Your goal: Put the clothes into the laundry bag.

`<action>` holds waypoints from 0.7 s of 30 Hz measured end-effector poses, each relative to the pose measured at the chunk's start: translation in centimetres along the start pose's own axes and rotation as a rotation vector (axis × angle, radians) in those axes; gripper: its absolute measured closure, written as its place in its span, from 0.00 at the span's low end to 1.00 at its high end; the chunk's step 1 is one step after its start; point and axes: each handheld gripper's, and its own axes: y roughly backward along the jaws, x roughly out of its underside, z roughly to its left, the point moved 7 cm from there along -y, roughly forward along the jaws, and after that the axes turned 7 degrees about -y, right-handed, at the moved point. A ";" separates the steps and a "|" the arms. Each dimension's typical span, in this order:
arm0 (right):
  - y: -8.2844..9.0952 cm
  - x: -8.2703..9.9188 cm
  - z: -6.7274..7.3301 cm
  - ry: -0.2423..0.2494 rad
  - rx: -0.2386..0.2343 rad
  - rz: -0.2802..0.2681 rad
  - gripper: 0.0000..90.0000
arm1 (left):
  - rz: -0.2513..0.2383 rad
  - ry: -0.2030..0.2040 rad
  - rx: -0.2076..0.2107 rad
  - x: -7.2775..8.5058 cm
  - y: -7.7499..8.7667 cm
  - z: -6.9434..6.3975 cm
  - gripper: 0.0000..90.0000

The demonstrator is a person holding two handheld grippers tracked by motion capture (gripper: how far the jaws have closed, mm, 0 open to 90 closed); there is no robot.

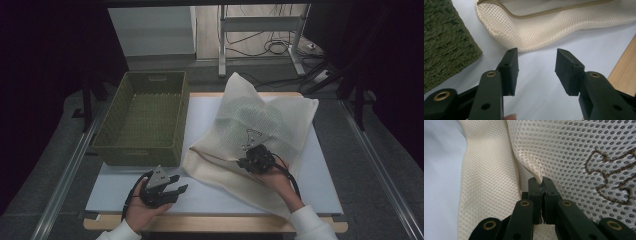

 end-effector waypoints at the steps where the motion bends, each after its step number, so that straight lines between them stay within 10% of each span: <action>1: -0.2 0.0 0.0 0.000 0.001 0.003 0.96 | 0.004 0.003 0.003 0.1 -0.1 0.0 0.57; 14: -2.5 1.2 0.2 0.043 0.054 0.055 0.91 | 0.019 0.013 0.012 0.3 -0.3 0.2 0.52; 21: -2.5 1.2 0.4 0.054 0.050 0.056 0.69 | 0.023 0.012 0.017 0.3 -0.3 0.2 0.51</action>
